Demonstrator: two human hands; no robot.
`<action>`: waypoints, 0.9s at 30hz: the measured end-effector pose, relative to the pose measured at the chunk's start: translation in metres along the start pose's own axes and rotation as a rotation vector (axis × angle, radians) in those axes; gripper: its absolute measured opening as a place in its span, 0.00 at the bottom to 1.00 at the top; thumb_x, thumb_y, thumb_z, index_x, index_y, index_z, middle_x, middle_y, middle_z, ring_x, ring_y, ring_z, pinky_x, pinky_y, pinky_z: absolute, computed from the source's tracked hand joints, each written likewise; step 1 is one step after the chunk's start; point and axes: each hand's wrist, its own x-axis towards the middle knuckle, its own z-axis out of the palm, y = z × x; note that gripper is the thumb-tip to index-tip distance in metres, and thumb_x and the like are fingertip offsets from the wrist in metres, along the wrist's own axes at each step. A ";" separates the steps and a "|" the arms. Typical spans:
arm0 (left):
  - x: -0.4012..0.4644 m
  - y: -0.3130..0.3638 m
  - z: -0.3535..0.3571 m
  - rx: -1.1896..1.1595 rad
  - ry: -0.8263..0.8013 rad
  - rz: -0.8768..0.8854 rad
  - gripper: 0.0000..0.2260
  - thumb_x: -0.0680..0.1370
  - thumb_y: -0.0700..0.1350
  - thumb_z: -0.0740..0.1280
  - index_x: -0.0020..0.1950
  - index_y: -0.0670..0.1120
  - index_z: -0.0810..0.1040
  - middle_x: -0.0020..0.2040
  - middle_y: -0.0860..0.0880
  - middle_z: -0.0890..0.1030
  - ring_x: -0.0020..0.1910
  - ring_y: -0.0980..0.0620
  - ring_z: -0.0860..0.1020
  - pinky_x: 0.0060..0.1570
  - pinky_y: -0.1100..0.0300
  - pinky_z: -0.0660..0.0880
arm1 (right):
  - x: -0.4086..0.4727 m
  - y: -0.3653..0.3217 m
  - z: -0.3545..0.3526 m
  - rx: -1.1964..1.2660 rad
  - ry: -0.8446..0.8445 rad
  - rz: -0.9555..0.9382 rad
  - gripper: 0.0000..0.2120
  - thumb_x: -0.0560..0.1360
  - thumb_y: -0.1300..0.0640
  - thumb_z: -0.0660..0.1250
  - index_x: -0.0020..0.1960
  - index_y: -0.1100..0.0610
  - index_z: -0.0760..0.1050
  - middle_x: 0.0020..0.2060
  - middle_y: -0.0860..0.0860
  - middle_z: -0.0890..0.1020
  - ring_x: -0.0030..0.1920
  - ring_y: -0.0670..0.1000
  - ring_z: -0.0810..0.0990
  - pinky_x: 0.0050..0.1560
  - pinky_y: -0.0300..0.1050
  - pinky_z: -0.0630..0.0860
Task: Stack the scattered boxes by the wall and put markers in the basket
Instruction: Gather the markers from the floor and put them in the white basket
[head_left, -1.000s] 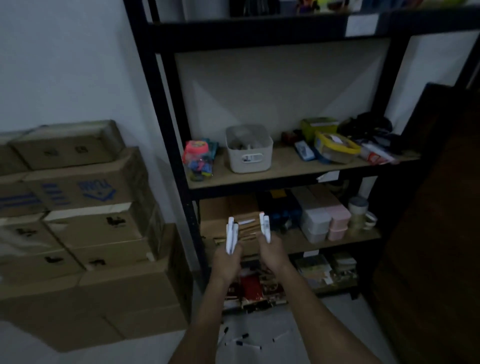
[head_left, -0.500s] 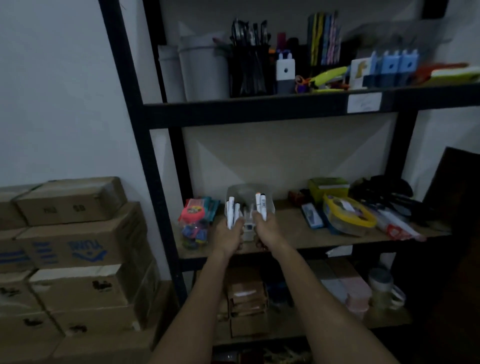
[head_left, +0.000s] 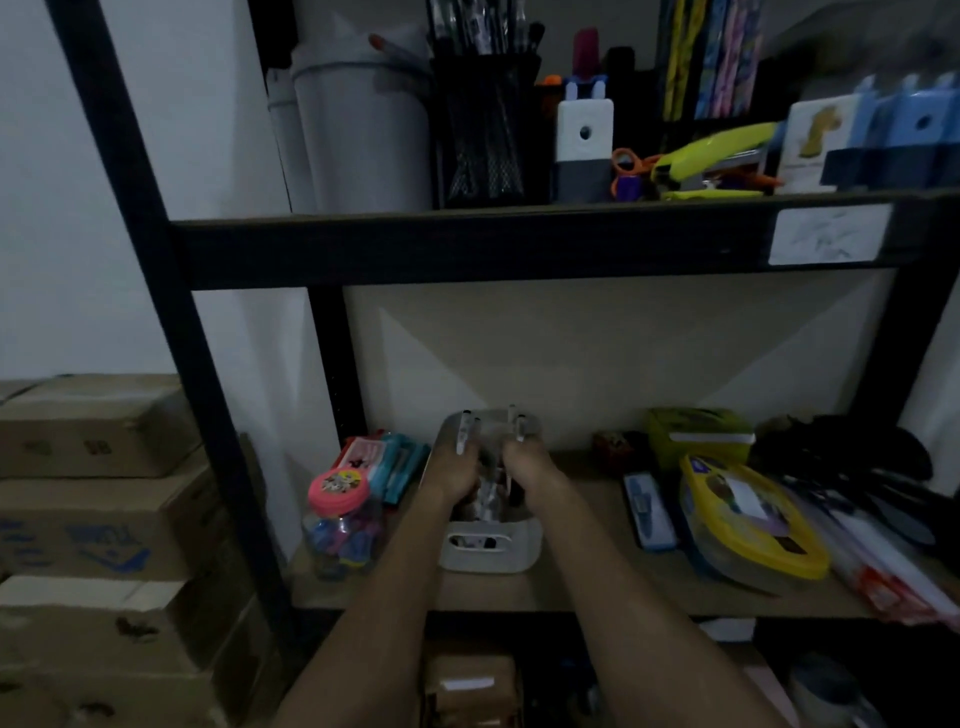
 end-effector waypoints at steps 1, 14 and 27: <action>0.004 -0.002 0.001 0.004 -0.006 -0.027 0.10 0.83 0.55 0.55 0.55 0.53 0.73 0.57 0.43 0.79 0.50 0.49 0.77 0.51 0.59 0.72 | 0.005 0.001 0.001 0.022 -0.011 0.035 0.18 0.83 0.51 0.56 0.61 0.65 0.73 0.45 0.64 0.81 0.44 0.61 0.81 0.48 0.55 0.80; 0.024 -0.013 0.006 0.061 -0.028 -0.261 0.23 0.84 0.53 0.52 0.72 0.41 0.71 0.71 0.39 0.72 0.68 0.43 0.72 0.65 0.58 0.66 | 0.031 0.015 0.010 0.038 -0.079 0.127 0.26 0.83 0.40 0.49 0.60 0.59 0.76 0.46 0.58 0.82 0.49 0.58 0.81 0.58 0.53 0.78; -0.018 0.012 -0.014 -0.020 0.128 0.044 0.07 0.82 0.45 0.60 0.50 0.48 0.77 0.51 0.45 0.81 0.49 0.50 0.77 0.41 0.68 0.65 | -0.015 -0.002 0.004 -0.274 0.055 -0.265 0.20 0.83 0.49 0.52 0.61 0.60 0.76 0.60 0.60 0.78 0.57 0.57 0.76 0.52 0.42 0.67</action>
